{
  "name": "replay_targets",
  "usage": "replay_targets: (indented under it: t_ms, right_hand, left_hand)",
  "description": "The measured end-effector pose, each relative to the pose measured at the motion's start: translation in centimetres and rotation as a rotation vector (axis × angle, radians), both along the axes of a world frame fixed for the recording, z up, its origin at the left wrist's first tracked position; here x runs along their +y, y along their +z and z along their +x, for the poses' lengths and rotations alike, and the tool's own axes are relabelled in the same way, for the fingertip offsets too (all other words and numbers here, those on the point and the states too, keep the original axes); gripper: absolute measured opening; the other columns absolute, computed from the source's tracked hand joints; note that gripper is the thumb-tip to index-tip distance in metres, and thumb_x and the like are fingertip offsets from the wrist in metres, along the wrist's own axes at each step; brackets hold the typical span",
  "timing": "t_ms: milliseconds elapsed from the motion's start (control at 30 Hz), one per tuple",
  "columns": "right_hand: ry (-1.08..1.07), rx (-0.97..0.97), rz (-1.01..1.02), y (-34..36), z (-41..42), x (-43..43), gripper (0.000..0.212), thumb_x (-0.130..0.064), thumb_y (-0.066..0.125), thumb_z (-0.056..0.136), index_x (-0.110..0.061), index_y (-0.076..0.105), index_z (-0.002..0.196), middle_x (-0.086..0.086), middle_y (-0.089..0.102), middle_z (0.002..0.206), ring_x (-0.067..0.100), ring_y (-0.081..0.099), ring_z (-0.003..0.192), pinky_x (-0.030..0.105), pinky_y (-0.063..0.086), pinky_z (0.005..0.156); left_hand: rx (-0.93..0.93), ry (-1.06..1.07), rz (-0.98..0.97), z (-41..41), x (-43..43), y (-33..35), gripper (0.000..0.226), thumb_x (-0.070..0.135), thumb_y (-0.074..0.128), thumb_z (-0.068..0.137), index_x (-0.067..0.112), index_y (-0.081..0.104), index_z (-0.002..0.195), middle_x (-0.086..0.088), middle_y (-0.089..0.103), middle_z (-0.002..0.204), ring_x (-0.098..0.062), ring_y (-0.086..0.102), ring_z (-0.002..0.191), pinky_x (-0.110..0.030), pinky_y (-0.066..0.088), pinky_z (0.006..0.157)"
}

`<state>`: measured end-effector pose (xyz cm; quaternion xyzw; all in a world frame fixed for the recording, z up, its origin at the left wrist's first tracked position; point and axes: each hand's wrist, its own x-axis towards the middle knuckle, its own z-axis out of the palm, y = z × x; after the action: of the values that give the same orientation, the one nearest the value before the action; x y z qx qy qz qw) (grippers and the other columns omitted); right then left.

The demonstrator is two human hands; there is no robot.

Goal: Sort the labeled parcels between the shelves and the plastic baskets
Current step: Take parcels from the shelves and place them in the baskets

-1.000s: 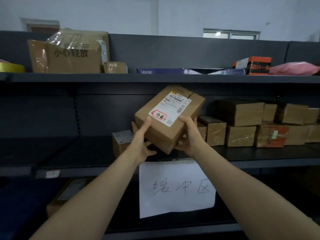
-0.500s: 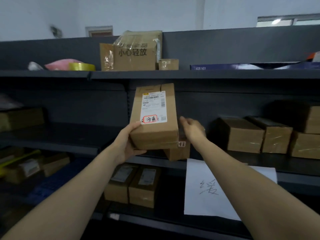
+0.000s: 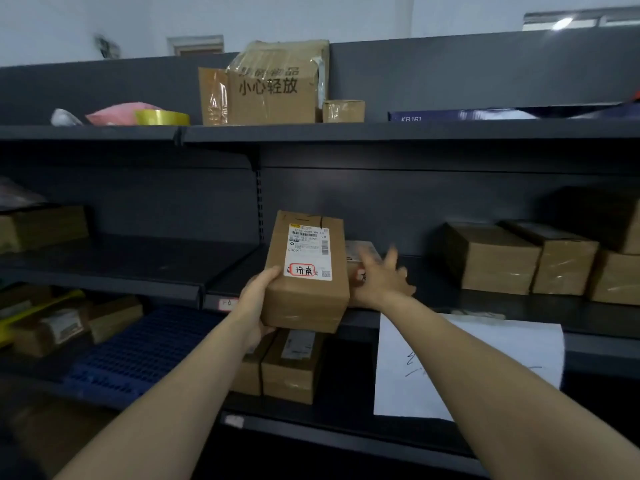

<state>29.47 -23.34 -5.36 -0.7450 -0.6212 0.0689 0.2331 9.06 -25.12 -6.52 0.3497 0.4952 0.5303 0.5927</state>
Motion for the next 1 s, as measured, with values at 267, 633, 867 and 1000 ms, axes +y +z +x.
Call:
replay_targets:
  t_ms: [267, 633, 867, 1000]
  right_hand:
    - [0.044, -0.101, 0.082, 0.4, -2.8, 2.3, 0.06, -0.065, 0.053, 0.085, -0.039, 0.043, 0.137, 0.008, 0.014, 0.157, 0.043, 0.014, 0.141, 0.069, 0.015, 0.109]
    - [-0.231, 0.204, 0.176, -1.3, -2.6, 3.2, 0.069, -0.046, 0.068, 0.081, -0.024, 0.037, 0.139, 0.017, 0.02, 0.143, 0.041, 0.037, 0.122, 0.049, 0.04, 0.097]
    - [-0.178, 0.287, 0.322, 0.5, 3.1, -2.2, 0.067, -0.056, 0.066, 0.079, -0.027, 0.045, 0.136, 0.012, 0.034, 0.134, 0.034, 0.044, 0.12, 0.038, 0.045, 0.087]
    - [-0.131, 0.255, 0.567, 2.1, 9.4, -7.3, 0.065, -0.053, 0.068, 0.078, -0.027, 0.049, 0.134, 0.007, 0.038, 0.128, 0.025, 0.049, 0.112, 0.036, 0.045, 0.095]
  left_hand:
    - [-0.041, 0.19, 0.072, -2.7, 0.5, -2.2, 0.057, 0.048, 0.063, 0.082, 0.032, 0.045, 0.134, -0.007, 0.056, 0.122, -0.03, 0.055, 0.107, -0.05, 0.049, 0.092]
    - [0.017, 0.105, 0.174, -2.5, 1.4, -2.2, 0.067, 0.041, 0.067, 0.082, 0.029, 0.037, 0.141, -0.007, 0.054, 0.126, -0.029, 0.056, 0.108, -0.05, 0.049, 0.092]
    - [0.032, 0.105, 0.309, 3.7, -1.1, 0.1, 0.059, 0.036, 0.064, 0.084, 0.026, 0.043, 0.138, -0.004, 0.056, 0.12, -0.023, 0.055, 0.104, -0.043, 0.048, 0.092]
    - [-0.032, 0.164, 0.506, 9.3, -3.5, 1.6, 0.048, 0.029, 0.057, 0.091, 0.018, 0.047, 0.136, -0.002, 0.056, 0.124, -0.016, 0.054, 0.104, -0.032, 0.049, 0.086]
